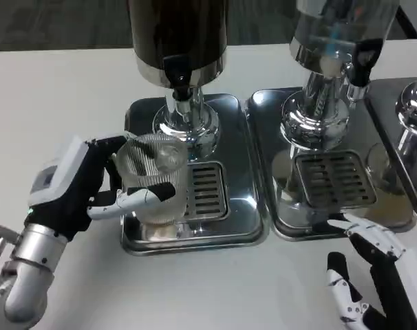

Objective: Grasp the cup under the faucet to collect the drink, then remove the cup.

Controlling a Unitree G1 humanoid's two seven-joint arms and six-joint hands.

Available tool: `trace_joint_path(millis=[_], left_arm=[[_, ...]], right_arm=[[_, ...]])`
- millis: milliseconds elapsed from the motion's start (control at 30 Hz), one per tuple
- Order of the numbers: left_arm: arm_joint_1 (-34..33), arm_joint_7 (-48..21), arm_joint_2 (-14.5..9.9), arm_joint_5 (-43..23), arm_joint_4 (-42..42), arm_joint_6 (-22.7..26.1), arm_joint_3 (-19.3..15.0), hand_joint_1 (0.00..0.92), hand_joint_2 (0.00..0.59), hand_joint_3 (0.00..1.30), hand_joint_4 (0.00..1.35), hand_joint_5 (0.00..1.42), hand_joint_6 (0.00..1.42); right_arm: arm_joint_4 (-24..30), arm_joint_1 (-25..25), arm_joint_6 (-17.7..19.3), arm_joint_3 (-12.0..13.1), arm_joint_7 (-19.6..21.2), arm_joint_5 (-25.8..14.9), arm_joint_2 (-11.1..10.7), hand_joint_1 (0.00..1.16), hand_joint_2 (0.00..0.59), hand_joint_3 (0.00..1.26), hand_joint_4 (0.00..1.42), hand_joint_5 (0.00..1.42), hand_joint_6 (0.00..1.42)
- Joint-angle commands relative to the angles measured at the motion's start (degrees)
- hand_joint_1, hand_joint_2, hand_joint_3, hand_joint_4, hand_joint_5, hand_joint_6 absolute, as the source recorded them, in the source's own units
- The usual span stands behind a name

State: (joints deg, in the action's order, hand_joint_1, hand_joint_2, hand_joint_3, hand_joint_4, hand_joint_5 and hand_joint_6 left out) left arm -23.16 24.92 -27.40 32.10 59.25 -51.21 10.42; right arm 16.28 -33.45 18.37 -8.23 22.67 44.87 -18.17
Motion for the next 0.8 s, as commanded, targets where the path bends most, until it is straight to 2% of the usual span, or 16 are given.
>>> trace_joint_path(millis=[33, 800], left_arm=[[-2.25, 2.14, 1.10, 0.30, 1.09, 0.65, 0.80, 0.350, 0.036, 0.73, 0.82, 1.06, 1.36], [-9.00, 3.08, 4.54, -0.10, 7.30, 6.06, 3.63, 0.357, 0.036, 0.70, 0.78, 1.04, 1.31]], right_arm=[[1.42, -0.96, -0.51, 0.56, -0.37, 0.24, 0.40, 0.23, 0.530, 0.39, 0.26, 0.25, 0.37], [3.06, -3.06, -1.35, 0.79, -0.54, 0.53, 0.95, 0.23, 0.530, 0.40, 0.26, 0.26, 0.37]])
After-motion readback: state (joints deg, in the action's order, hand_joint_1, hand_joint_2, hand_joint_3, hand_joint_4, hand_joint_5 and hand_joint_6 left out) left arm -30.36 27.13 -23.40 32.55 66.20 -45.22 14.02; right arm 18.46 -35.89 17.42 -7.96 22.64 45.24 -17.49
